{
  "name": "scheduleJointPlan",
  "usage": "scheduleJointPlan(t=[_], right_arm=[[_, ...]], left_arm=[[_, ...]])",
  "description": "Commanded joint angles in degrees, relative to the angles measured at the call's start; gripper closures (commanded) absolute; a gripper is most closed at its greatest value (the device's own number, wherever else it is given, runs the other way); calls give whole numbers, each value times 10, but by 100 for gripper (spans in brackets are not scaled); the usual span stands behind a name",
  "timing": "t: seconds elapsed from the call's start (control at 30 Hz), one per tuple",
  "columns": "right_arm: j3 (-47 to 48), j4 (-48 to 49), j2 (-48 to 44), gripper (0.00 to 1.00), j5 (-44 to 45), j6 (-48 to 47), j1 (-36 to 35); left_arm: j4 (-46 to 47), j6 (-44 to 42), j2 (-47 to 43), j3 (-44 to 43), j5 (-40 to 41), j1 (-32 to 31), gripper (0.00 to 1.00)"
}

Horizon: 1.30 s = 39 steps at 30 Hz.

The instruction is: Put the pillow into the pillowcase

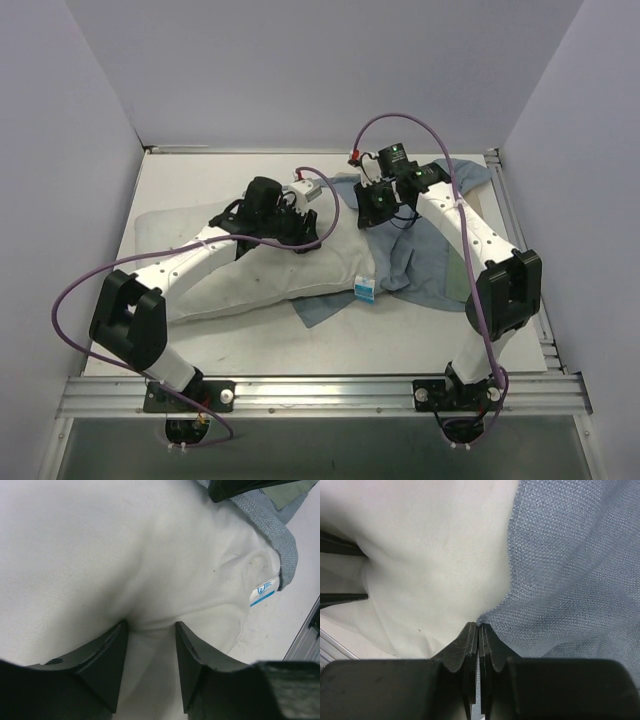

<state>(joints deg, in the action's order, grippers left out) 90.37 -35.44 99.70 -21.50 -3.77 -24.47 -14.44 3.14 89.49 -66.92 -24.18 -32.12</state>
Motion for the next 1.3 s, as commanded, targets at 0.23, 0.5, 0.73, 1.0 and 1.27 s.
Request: scheduleJointPlan(t=[0.23,0.5,0.73,1.0,1.27], right_arm=[[83,25,1,100,-238,120,-22],[26,94,24,100,-249,173,-24],[64,73,103,99,-200,110,4],[167,72,150,81,-202,102,-11],[-11,78,-76,30,-164,147,68]], left_arm=[[157,88,6,30,-72,18,88],[281,272,-29,102,-97,43,100],[98,89,-121,96,-85,65,38],[-99,-317,-158,93,75,-85,3],[9,-423,-73,119,212,-148,3]])
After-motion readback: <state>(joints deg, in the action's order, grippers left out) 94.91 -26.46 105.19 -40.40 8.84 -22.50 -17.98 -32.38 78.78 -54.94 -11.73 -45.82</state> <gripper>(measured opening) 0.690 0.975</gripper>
